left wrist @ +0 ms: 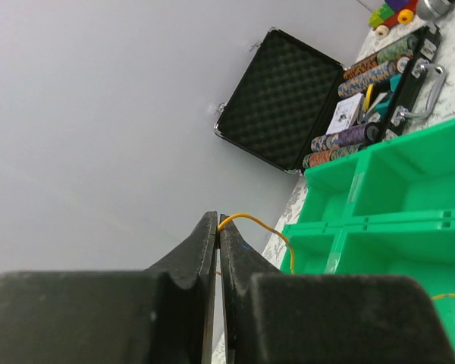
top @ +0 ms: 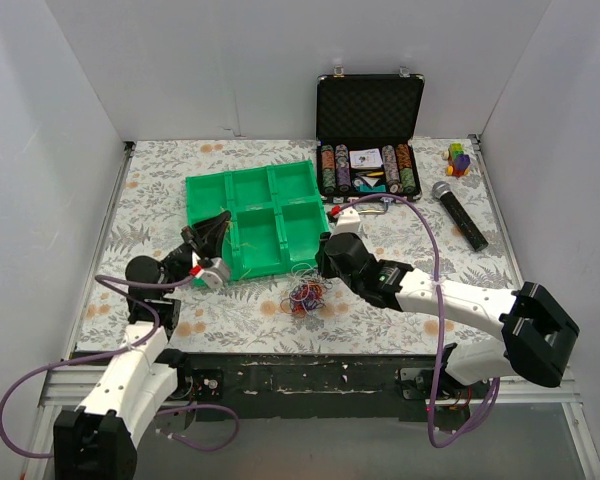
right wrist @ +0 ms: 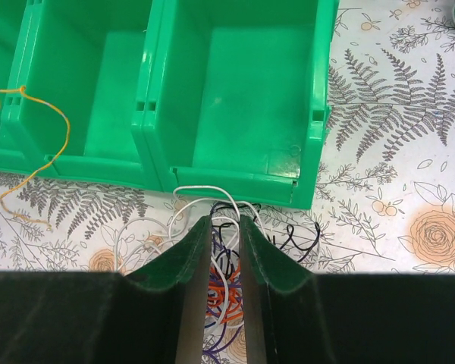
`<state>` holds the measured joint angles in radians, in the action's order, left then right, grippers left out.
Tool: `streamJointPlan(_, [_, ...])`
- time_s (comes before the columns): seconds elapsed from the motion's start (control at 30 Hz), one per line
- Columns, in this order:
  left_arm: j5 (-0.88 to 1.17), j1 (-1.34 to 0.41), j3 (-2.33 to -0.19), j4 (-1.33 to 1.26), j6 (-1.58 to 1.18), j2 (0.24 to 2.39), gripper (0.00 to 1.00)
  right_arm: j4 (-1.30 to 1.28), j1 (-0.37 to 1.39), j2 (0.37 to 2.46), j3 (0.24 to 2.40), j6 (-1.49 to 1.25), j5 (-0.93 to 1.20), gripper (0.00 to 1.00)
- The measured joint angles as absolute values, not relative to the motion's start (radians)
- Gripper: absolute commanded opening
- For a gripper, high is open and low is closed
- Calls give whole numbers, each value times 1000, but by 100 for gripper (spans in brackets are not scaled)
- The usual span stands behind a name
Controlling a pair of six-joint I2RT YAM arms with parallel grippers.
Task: Untangle the cables
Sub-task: Place the cable in the bin.
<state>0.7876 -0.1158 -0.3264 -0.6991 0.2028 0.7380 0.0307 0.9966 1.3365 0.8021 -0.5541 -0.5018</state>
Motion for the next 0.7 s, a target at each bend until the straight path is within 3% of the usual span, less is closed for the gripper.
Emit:
streamJointPlan(0.27, [657,-104,-394,-707,-37,788,0,30,995,1336,802,-554,-498,27])
streamJointPlan(0.7, [572,-40,-315,-573,-96,701,0,30,987,1336,802,-554,-494,27])
